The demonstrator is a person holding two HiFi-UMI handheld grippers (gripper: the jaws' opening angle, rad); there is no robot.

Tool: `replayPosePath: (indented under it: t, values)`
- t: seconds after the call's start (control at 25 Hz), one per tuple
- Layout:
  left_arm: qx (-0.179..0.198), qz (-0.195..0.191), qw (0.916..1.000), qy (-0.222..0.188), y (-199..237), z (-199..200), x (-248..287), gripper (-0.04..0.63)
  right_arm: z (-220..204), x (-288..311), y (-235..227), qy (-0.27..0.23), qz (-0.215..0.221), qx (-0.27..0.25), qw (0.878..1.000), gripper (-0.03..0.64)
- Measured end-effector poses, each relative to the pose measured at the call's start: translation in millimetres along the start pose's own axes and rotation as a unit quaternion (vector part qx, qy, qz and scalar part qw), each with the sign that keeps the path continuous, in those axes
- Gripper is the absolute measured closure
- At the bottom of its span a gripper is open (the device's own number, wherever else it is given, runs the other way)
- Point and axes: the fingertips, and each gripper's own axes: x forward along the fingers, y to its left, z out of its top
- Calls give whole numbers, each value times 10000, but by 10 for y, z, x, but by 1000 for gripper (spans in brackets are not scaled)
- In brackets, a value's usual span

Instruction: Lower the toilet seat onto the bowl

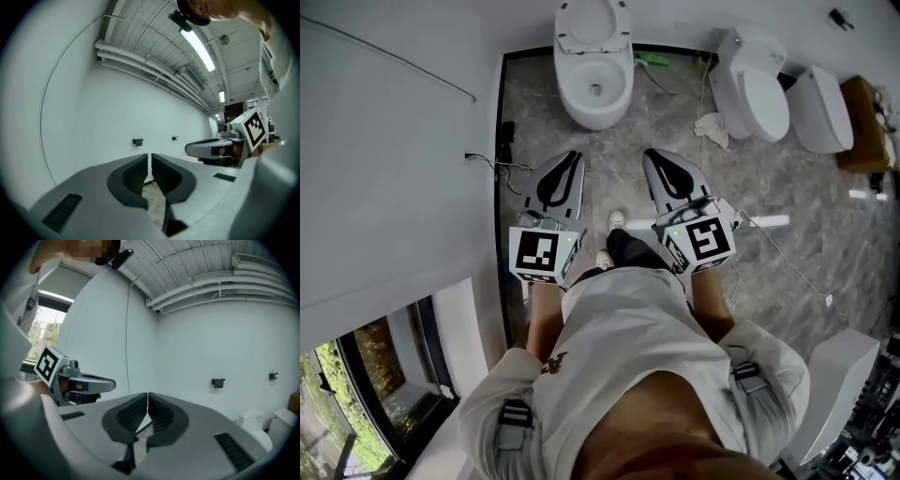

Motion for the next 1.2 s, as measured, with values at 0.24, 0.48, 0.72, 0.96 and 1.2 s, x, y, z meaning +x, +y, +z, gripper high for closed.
replayPosePath:
  t: [0.24,0.48,0.72,0.96,1.2]
  values:
    - [15,116,9999,41,170,8,400,554,-37,333,-327,6,122,61,9999,594]
    - [40,308,9995,71,329,48,815,554,-16,671,-697,-1,253,-52,9997,594]
    - [53,438,9990,50,407,94,1244,560,-12,912,-1064,-41,392,-69,9992,594]
    - [43,537,9985,103,500,92,1498,565,-57,1100,-1302,-16,466,18,9989,594]
    - [58,520,9985,143,579,76,1721,568,-58,1247,-1478,-52,469,46,9989,594]
